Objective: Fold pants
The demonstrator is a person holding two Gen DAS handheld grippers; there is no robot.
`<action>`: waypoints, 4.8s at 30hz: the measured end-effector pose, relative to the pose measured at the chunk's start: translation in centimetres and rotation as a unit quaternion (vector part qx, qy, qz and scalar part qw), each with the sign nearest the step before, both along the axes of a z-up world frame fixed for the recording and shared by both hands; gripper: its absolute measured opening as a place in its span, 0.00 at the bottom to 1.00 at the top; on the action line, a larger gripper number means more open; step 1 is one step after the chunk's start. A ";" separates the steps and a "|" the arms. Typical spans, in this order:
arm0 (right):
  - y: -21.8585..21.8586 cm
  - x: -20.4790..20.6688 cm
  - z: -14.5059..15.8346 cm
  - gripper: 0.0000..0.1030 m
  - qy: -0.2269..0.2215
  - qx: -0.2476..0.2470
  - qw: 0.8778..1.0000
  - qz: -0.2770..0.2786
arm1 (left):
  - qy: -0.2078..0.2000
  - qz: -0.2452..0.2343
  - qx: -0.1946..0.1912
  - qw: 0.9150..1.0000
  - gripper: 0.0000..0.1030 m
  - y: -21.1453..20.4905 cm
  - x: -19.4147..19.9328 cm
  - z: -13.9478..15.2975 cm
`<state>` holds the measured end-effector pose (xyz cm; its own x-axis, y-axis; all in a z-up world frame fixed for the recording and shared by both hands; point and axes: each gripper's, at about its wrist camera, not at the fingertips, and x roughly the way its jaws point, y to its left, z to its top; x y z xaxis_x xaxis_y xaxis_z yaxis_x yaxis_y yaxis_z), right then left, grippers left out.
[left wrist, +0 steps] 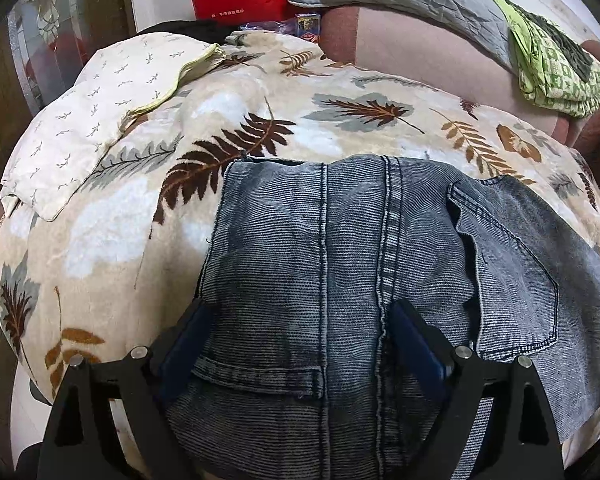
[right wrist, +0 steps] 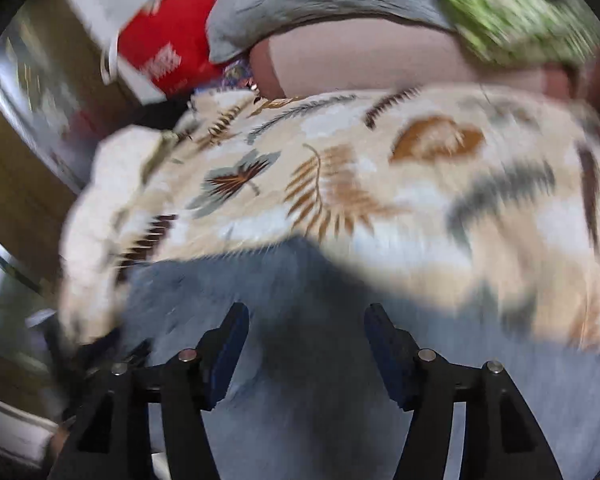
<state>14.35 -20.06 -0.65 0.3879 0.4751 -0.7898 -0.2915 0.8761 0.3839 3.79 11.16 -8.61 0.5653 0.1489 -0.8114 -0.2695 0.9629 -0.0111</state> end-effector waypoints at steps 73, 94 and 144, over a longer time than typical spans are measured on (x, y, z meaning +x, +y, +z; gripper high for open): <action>-18.7 -11.6 -7.0 0.82 0.049 0.177 0.965 -0.187 | -0.073 -0.007 0.002 0.997 0.92 -4.7 -0.9 7.5; -26.9 -19.1 -6.8 0.85 0.090 0.238 0.901 -0.351 | -0.057 -0.136 -0.069 0.987 0.92 -13.3 -1.4 6.4; -28.8 -12.6 -3.3 0.26 0.038 0.079 0.908 -0.409 | 0.129 -0.306 0.019 0.943 1.00 -32.5 5.3 -1.4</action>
